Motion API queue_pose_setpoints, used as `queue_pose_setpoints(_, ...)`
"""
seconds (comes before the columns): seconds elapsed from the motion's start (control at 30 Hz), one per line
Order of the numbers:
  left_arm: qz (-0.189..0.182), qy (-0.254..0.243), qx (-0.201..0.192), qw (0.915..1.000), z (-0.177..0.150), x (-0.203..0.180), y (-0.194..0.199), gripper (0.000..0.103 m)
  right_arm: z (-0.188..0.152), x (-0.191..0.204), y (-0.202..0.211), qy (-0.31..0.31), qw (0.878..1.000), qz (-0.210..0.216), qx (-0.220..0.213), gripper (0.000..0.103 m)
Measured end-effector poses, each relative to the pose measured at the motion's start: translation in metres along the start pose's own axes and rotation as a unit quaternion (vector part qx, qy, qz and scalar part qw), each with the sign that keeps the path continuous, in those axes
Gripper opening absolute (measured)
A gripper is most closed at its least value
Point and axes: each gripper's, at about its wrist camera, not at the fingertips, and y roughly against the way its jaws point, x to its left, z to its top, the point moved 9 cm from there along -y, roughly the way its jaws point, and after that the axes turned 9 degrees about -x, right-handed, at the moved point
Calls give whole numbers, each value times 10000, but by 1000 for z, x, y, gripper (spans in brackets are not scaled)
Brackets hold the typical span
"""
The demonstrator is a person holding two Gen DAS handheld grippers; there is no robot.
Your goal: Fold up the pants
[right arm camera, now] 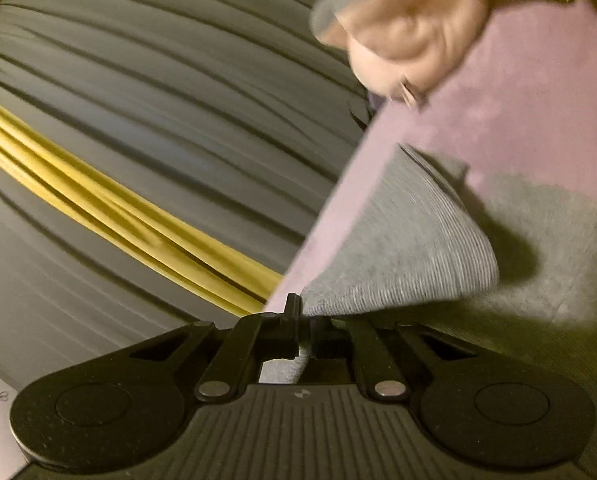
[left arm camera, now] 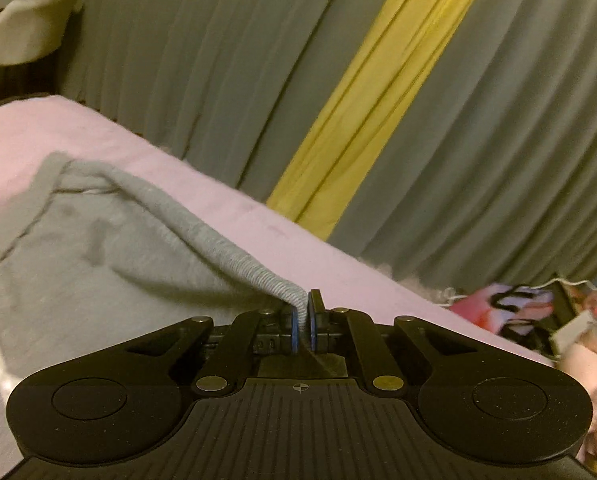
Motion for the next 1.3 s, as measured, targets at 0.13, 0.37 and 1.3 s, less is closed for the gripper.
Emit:
queue_pose_setpoints(0.13, -107, -50, -77, 9999, -26, 14, 75, 7, 14, 8, 34, -114, 9998, 3, -145, 4)
queue_pose_setpoints(0.37, 99, 502, 269, 9983, -127, 57, 140, 7, 5, -11, 107, 545, 9965, -626, 13, 4)
queue_pose_setpoints(1.3, 2195, -250, 553, 9737, -58, 174, 34, 10, -22, -80, 103, 685, 9772, -1937, 540, 10)
